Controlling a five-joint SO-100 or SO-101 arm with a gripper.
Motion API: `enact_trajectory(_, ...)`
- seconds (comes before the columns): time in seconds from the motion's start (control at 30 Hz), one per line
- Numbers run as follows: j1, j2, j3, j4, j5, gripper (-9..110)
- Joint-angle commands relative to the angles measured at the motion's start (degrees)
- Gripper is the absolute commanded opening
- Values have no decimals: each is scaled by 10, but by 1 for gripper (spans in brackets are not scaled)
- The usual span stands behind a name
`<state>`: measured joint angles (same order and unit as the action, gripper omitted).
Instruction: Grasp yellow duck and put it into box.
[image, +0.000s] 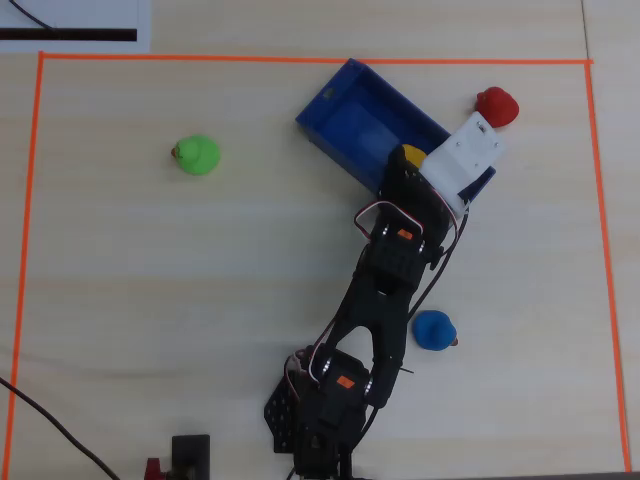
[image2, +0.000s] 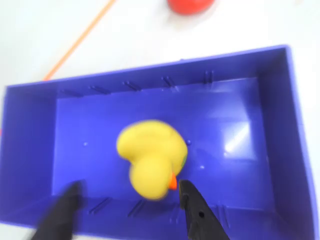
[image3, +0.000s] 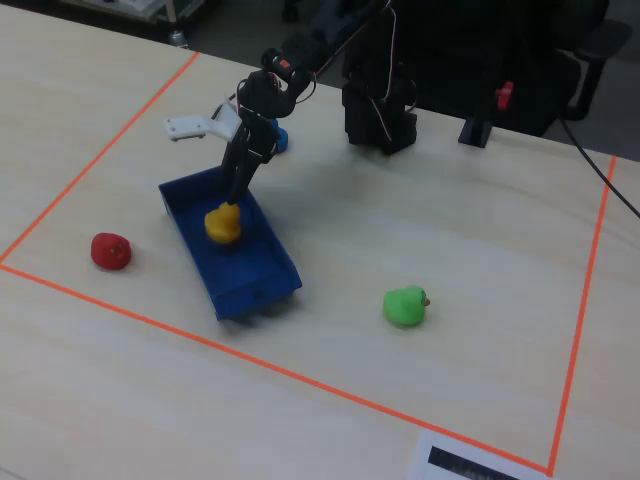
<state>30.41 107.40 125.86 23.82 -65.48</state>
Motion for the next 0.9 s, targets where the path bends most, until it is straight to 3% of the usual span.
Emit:
enact_trajectory(0.0, -4, 28, -48, 33, 8, 37)
enact_trajectory(0.07, -18, 54, -86, 97, 31, 35)
enact_trajectory(0.2, -96, 172, -129, 272, 87, 15)
enact_trajectory(0.3, -211, 309, -62, 381, 104, 1)
enact_trajectory(0.4, -322, 446, 67, 471, 104, 0)
enact_trajectory(0.7, -328, 688, 445, 418, 66, 0)
enact_trajectory(0.87, -324, 773, 498, 473, 57, 0)
